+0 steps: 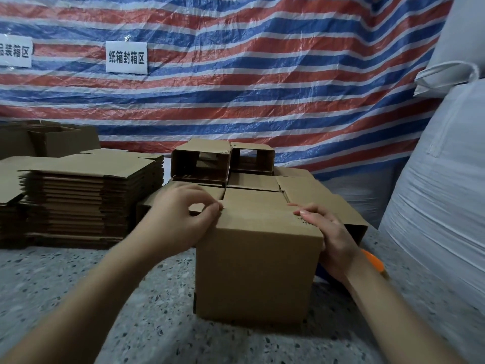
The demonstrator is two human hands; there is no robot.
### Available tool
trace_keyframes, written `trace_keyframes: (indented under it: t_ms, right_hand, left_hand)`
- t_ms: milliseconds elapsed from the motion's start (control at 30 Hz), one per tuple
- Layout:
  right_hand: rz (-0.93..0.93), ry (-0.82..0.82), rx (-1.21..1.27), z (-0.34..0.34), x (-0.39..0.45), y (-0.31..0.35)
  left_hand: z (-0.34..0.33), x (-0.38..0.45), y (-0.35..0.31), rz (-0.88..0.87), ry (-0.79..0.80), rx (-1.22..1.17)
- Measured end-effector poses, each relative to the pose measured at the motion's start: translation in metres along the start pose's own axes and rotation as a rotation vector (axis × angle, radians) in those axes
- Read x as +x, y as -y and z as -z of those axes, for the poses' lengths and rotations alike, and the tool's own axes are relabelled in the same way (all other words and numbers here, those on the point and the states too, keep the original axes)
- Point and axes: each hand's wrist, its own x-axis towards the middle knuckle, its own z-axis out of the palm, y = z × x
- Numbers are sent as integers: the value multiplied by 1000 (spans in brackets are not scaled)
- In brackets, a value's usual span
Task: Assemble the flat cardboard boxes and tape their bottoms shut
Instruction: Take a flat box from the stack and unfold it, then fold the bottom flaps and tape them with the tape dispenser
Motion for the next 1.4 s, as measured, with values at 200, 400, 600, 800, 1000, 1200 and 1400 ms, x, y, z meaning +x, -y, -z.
trace_keyframes:
  t_ms: [200, 400, 600, 800, 1000, 1200, 1400]
  right_hand:
    - [-68, 19, -83, 0, -1, 7]
    - [-154, -155, -670, 31, 7, 24]
    - [-515, -153, -1729, 80, 2, -12]
    - [-401, -136, -1722, 89, -12, -34]
    - [-333, -337, -1200, 61, -1, 75]
    - [-234, -105, -782, -5, 25, 161]
    - [-384, 110, -659, -43, 56, 147]
  left_hand:
    - [-18, 12, -54, -178, 425, 273]
    - [-22, 16, -52, -202, 424, 330]
    - [-24, 16, -52, -204, 430, 347]
    - [-24, 15, -52, -208, 444, 359]
    - [-26, 14, -46, -194, 415, 275]
    - [-21, 16, -41, -96, 386, 111]
    - [-14, 13, -36, -26, 298, -213]
